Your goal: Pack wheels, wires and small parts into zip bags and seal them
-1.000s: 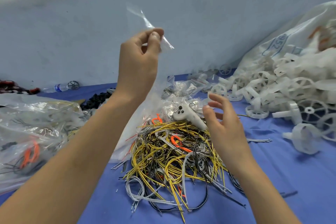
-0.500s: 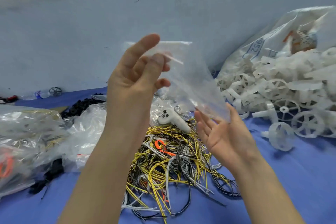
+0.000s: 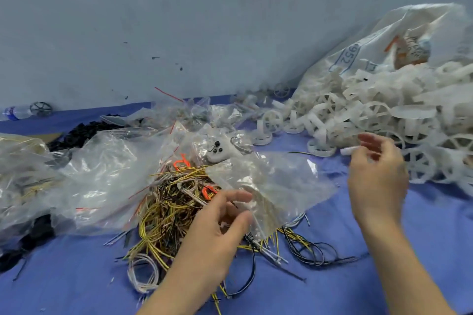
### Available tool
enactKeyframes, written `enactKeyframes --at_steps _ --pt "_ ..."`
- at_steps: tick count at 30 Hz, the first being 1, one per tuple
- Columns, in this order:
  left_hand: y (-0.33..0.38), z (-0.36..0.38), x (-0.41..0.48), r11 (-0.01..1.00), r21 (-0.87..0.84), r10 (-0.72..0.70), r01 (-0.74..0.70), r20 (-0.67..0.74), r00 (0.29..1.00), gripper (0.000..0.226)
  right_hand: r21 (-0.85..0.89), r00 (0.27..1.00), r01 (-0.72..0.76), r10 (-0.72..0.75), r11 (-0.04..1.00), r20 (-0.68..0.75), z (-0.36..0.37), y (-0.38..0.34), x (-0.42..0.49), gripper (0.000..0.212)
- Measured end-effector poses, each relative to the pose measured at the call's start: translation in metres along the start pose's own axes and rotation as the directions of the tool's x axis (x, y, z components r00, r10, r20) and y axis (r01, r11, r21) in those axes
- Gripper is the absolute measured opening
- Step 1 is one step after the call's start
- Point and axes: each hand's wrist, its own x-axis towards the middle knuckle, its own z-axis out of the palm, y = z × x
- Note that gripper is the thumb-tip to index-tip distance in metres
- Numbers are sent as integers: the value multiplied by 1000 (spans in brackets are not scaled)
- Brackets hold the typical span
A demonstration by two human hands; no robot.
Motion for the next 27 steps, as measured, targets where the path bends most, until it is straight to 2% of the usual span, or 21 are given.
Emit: enactKeyframes --at_steps 2,5,8,11,14,16,21,27 --pt "-7 9 -5 998 62 -20 18 32 999 30 14 972 182 -182 983 151 3 -7 -11 17" --pt "-13 14 -7 993 101 -72 67 51 996 27 45 838 321 -306 946 452 17 -14 -37 14" --pt "-9 15 -2 969 -136 -217 205 -79 973 16 35 700 463 -390 886 598 27 -9 -59 16" --pt "-6 18 4 879 -402 -356 257 -194 914 8 15 642 514 -396 858 656 26 -5 -67 19" --pt "-5 19 7 793 -548 -422 266 -180 889 13 9 594 541 -389 841 704 22 -5 -75 23" --pt "-5 19 8 762 -587 -425 273 -134 895 15 -6 559 532 -346 847 754 21 -7 -79 31" --pt "-5 25 11 779 -563 -384 275 -83 920 14 -38 544 489 -271 871 794 18 -8 -80 46" --pt "-2 28 14 772 -561 -370 300 -12 929 25 -10 574 372 -221 928 788 21 -10 -76 29"
